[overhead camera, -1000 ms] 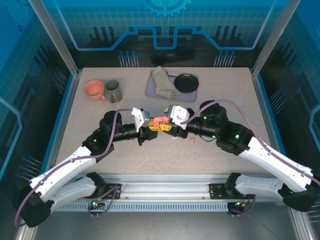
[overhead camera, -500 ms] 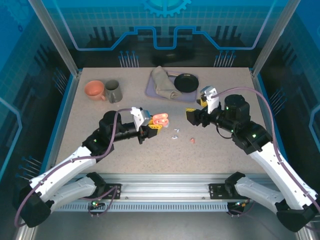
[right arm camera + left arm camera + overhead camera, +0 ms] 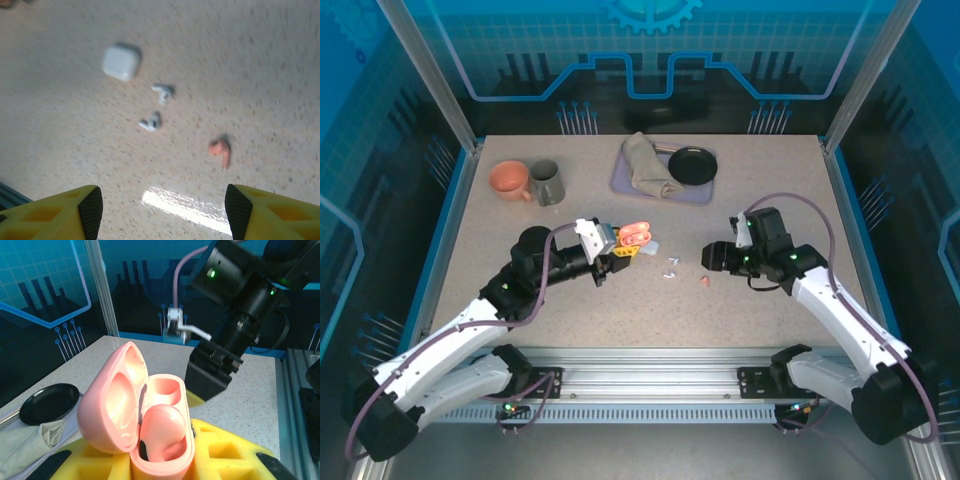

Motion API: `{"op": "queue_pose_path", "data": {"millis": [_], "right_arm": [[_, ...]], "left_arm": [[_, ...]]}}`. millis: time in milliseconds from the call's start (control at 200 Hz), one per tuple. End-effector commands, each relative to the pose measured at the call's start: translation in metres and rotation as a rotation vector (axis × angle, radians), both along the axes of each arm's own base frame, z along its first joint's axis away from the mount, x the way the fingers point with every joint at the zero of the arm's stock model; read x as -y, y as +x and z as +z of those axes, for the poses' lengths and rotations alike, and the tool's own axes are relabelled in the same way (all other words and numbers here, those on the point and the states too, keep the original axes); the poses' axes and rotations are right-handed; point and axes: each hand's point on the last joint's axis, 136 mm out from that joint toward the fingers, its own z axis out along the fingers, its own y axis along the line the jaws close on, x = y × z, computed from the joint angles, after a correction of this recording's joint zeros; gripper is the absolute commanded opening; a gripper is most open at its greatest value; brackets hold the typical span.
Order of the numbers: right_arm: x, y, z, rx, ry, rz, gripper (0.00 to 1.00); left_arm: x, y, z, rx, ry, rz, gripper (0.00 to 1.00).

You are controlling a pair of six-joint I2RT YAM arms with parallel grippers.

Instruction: Insert the wireless bluetooth earbuds into the charging case

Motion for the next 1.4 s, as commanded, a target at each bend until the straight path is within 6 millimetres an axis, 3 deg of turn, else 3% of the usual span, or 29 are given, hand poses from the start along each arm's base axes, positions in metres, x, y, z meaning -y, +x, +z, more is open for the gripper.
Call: {"op": "queue_pose_path", "data": {"millis": [0, 195, 375, 545, 685, 755, 1391], "right_arm": [[0.002, -0.003, -0.026, -0.080, -0.011, -0.027, 0.68], [0.004, 0.000, -0.061, -0.156, -0.188, 0.052, 0.55], [0.002, 0.005, -0.081, -0.253, -0.175, 0.040, 0.50], [-0.006, 0.016, -0.083, -0.267, -0.107, 0.066, 0.50], [-0.007, 0.013, -0.095, -0.315, -0.116, 0.107, 0.52], [-0.011, 0.022, -0.090, -0.296, -0.111, 0.106, 0.52], [-0.017, 0.019, -0.113, -0.367, -0.138, 0.130, 0.50]], "left_arm": [[-0.001, -0.003, 0.009, 0.058, 0.006, -0.001, 0.00], [-0.002, -0.005, 0.005, 0.042, 0.013, -0.002, 0.00], [-0.004, -0.007, 0.004, 0.028, 0.013, 0.002, 0.00], [-0.008, -0.010, 0.001, 0.025, 0.012, 0.010, 0.00], [-0.010, -0.012, -0.001, 0.018, 0.015, 0.014, 0.00], [-0.011, -0.013, -0.002, 0.012, 0.014, 0.017, 0.00], [-0.014, -0.013, -0.006, -0.002, 0.021, 0.027, 0.00]]}}
